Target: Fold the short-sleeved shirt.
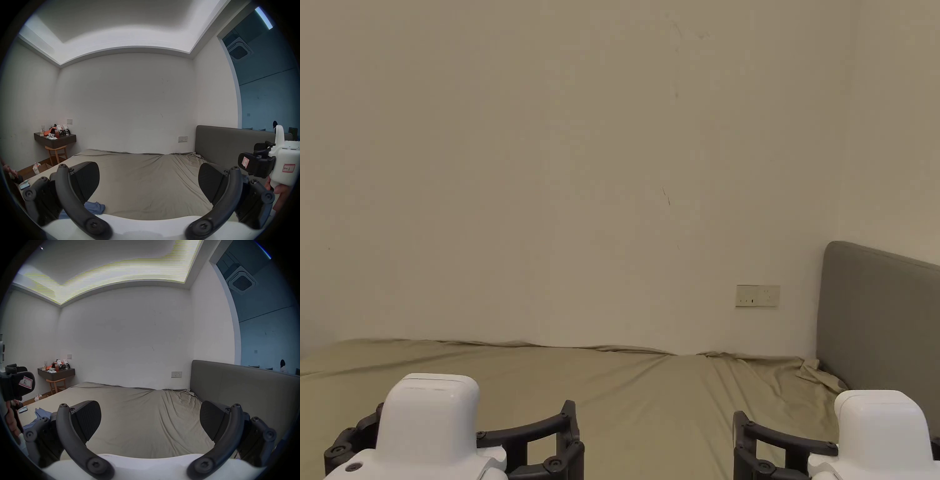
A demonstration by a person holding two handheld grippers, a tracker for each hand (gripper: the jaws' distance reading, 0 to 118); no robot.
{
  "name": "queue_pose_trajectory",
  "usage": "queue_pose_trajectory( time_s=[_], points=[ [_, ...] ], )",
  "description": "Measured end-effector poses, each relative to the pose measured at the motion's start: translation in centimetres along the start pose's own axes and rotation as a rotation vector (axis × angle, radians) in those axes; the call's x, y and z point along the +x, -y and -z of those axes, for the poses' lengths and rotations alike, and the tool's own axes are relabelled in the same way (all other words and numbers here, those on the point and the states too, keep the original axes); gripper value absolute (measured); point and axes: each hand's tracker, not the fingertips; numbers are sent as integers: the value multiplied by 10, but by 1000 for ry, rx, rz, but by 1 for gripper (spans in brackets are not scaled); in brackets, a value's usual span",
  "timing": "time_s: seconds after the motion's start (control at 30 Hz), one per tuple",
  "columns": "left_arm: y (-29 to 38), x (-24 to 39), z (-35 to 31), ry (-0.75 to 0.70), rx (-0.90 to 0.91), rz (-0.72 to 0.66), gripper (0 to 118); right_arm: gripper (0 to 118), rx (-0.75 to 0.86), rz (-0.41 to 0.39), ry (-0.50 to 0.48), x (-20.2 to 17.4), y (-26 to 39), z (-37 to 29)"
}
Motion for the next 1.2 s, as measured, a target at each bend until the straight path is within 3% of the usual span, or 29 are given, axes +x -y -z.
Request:
queue_pose_trajectory(
  time_s=[0.37,0.53,0.77,0.9,0.93,0.97,1.0,1.03,1.1,1.13,1.2],
  points=[
    [-1,-3,0,-24,14,-10,118,118,-1,-8,38,-1,0,0],
    [1,-6,1,-37,5,-12,118,118,-16,47,15,3,-5,-2],
    [-1,-7,1,-46,-3,-12,118,118,25,13,54,-1,-8,-4],
    [-1,-6,1,-33,-15,10,118,118,-20,39,2,2,-9,-4],
    [-1,-5,1,-21,-38,37,118,108,-18,27,3,1,-7,-5],
    [0,-3,0,20,-45,72,96,51,-2,14,2,0,-4,-6],
    [1,0,0,35,-33,92,28,2,-8,1,6,-2,-2,-5],
    [2,3,4,6,-50,82,0,2,-13,-8,43,0,-1,-8],
    [0,4,1,31,-84,68,0,2,-29,27,-42,5,3,-11],
    [-1,3,0,95,-98,45,0,2,-31,31,-32,7,5,-12],
    [2,7,4,88,-99,12,0,2,-29,21,-22,9,9,-15]
  ],
)
